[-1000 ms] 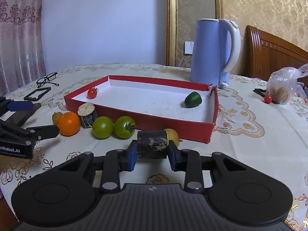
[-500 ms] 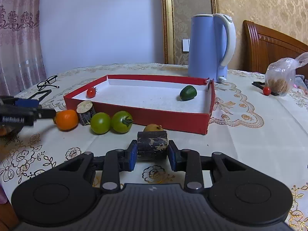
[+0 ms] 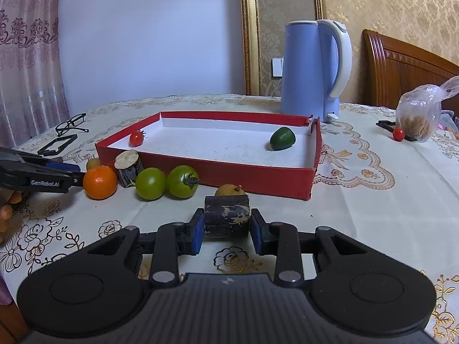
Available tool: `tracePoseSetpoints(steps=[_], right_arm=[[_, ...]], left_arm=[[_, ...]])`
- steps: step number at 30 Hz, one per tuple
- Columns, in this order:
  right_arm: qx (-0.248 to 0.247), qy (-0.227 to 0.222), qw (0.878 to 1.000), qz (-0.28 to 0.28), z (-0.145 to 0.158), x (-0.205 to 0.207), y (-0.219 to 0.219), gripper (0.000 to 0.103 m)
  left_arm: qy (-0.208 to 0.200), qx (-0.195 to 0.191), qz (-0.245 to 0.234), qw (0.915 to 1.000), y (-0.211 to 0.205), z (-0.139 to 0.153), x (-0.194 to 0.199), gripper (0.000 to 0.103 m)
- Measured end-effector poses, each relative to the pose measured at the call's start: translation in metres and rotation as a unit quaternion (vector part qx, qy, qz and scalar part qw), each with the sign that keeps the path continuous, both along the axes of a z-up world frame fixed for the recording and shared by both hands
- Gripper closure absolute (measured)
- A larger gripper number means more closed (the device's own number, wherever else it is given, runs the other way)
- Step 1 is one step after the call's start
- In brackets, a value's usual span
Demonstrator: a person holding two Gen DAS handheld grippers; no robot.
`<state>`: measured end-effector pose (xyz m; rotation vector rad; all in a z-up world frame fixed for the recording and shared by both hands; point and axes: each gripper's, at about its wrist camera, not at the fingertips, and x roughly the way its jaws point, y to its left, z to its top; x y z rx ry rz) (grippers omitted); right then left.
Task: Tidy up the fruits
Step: 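Grasp the small brown fruit with left tool while right tool holds the log, then release the brown fruit into the red box with left tool while right tool holds log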
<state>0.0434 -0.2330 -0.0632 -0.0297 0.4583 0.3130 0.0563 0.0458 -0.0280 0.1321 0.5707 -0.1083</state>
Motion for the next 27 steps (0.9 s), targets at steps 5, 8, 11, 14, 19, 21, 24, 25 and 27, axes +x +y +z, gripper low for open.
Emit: tracePoseSetpoints(steps=[5,8,11,14,19,21,24,25,27], right_arm=[[0.002,0.000,1.000,0.000,0.000,0.000,0.000,0.071],[0.004,0.001,1.000,0.000,0.000,0.000,-0.001,0.071],[0.004,0.001,1.000,0.000,0.000,0.000,-0.001,0.071],[0.002,0.000,1.000,0.000,0.000,0.000,-0.001,0.071],[0.002,-0.004,1.000,-0.001,0.002,-0.002,0.000,0.071],[0.003,-0.006,1.000,-0.001,0.003,-0.003,0.000,0.071],[0.002,-0.009,1.000,0.001,0.004,-0.005,0.001,0.071],[0.002,-0.009,1.000,0.003,0.005,-0.005,0.001,0.071],[0.001,-0.011,1.000,0.004,0.006,-0.006,0.002,0.071]], left_arm=[[0.009,0.000,0.010,0.9999,0.001,0.000,0.016,0.057],[0.018,-0.020,0.005,0.9996,0.005,-0.001,0.020,0.073],[0.017,-0.026,0.001,0.9995,0.005,0.000,0.016,0.079],[0.012,-0.023,0.002,0.9997,0.005,0.000,0.011,0.079],[-0.007,-0.019,0.009,0.9998,0.003,0.010,0.004,0.079],[-0.015,-0.012,0.012,0.9998,0.001,0.015,0.002,0.079],[-0.025,-0.005,0.017,0.9995,-0.005,0.023,0.001,0.079],[-0.027,-0.002,0.020,0.9994,-0.008,0.025,0.002,0.079],[-0.031,0.003,0.027,0.9991,-0.014,0.030,0.006,0.079]])
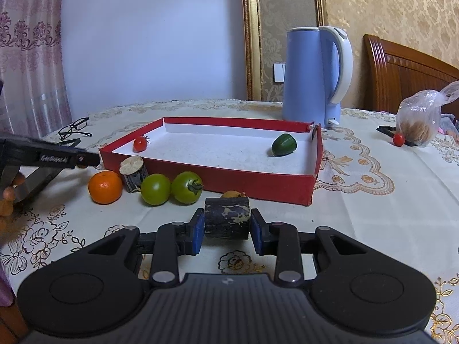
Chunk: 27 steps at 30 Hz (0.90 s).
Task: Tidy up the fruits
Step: 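Release the brown fruit into the red box with left tool while right tool holds log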
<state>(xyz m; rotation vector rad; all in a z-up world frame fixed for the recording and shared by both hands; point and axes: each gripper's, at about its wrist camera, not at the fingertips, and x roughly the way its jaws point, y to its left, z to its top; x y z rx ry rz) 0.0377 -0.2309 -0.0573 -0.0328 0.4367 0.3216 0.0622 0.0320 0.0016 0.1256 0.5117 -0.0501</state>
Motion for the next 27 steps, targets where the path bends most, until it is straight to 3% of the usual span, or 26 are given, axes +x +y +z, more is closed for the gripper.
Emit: tracePoseSetpoints(steps=[12,27], right_arm=[[-0.001,-0.009,1.000,0.002,0.006,-0.003,-0.001,0.071],[0.001,-0.021,1.000,0.007,0.012,-0.010,-0.005,0.071]], left_arm=[[-0.001,0.010,0.020,0.9998,-0.045,0.016,0.045,0.079],[0.049,0.046,0.044,0.9968,-0.079,0.005,0.127,0.079]])
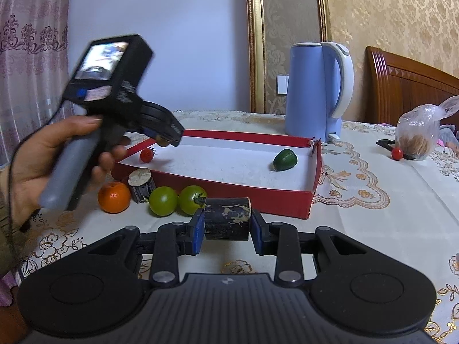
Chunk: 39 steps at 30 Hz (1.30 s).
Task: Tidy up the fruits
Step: 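Release the brown fruit into the red box with left tool while right tool holds log, then lower the dark log piece into the red box and open the right tool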
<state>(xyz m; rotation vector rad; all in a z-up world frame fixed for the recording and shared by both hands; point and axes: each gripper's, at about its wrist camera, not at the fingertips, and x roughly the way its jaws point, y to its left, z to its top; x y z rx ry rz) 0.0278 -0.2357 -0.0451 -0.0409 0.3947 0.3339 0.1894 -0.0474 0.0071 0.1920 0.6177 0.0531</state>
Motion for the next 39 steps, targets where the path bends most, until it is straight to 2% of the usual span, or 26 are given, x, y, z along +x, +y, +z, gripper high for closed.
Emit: tracePoseSetpoints(steps=[9,11,14,18,27,39], right_arm=[[0.003,-0.003,1.000,-0.003,0.001,-0.002,-0.006,0.071],[0.004,-0.002,1.000,-0.003,0.001,-0.002,-0.006,0.071],[0.005,-0.002,1.000,-0.003,0.001,-0.003,-0.006,0.071],[0.005,-0.003,1.000,-0.002,0.001,-0.003,-0.005,0.071],[-0.002,-0.003,1.000,0.005,0.001,-0.001,0.004,0.071],[-0.019,-0.014,1.000,0.012,0.012,0.007,0.015,0.071]], left_arm=[[0.019,0.006,0.009,0.9998,-0.009,-0.009,0.030,0.078],[0.019,0.008,0.010,0.9997,-0.010,-0.010,0.031,0.075],[0.015,0.010,0.013,0.9997,-0.011,-0.008,0.029,0.064],[0.003,0.003,0.016,0.9999,-0.008,-0.002,0.018,0.060],[-0.031,-0.002,0.039,0.9987,0.009,0.008,-0.020,0.035],[-0.046,-0.039,0.073,0.9955,0.039,0.006,-0.069,0.019]])
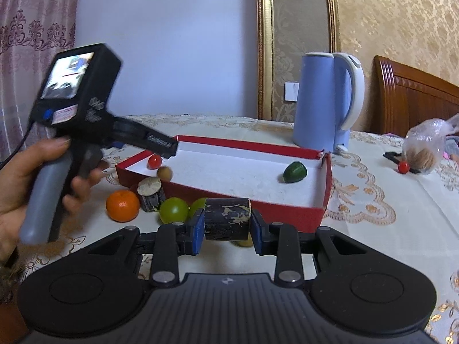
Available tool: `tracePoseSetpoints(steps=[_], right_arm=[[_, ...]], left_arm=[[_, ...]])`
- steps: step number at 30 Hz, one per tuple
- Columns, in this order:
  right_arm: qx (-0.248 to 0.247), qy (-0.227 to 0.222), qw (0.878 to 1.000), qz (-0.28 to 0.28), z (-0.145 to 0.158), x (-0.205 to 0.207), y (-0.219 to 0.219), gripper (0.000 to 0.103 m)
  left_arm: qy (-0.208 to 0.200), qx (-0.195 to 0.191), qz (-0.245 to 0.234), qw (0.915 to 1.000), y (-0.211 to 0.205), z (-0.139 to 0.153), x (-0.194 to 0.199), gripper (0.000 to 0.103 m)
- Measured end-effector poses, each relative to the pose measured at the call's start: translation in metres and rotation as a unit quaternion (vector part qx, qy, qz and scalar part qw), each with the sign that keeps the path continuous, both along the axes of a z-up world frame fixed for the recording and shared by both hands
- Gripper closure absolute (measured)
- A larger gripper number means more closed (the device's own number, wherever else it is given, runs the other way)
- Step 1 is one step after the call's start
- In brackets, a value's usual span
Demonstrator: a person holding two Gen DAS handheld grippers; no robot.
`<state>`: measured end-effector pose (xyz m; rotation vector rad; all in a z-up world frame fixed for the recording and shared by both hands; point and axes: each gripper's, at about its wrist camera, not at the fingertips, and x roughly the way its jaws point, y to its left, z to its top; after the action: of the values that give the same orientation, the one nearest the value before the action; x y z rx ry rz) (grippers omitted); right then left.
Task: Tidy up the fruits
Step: 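Lower the dark log piece into the red box and open the right tool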
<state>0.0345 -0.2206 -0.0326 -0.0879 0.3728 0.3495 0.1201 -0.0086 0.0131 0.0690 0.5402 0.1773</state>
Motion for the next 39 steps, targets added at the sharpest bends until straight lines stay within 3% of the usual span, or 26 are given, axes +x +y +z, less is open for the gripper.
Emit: tracePoseSetpoints(steps=[10,22,28,39], right_arm=[[-0.014,-0.014,1.000,-0.011,0.022,0.032,0.004,0.071],[-0.013,0.008,1.000,-0.024,0.020,0.077,0.012,0.071],[-0.006,0.030,0.999,-0.045,0.021,0.115,0.012,0.071],[-0.030,0.059,0.995,-0.070,0.011,0.164,0.022,0.071]], left_arm=[[-0.005,-0.020,0.010,0.9997,0.019,-0.001,-0.026,0.014],[-0.013,-0.068,0.038,0.9969,0.073,-0.006,-0.059,0.011],[-0.008,-0.084,-0.001,0.9964,0.076,-0.014,-0.074,0.011],[-0.020,-0.034,-0.085,0.9956,0.043,-0.025,-0.094,0.011]])
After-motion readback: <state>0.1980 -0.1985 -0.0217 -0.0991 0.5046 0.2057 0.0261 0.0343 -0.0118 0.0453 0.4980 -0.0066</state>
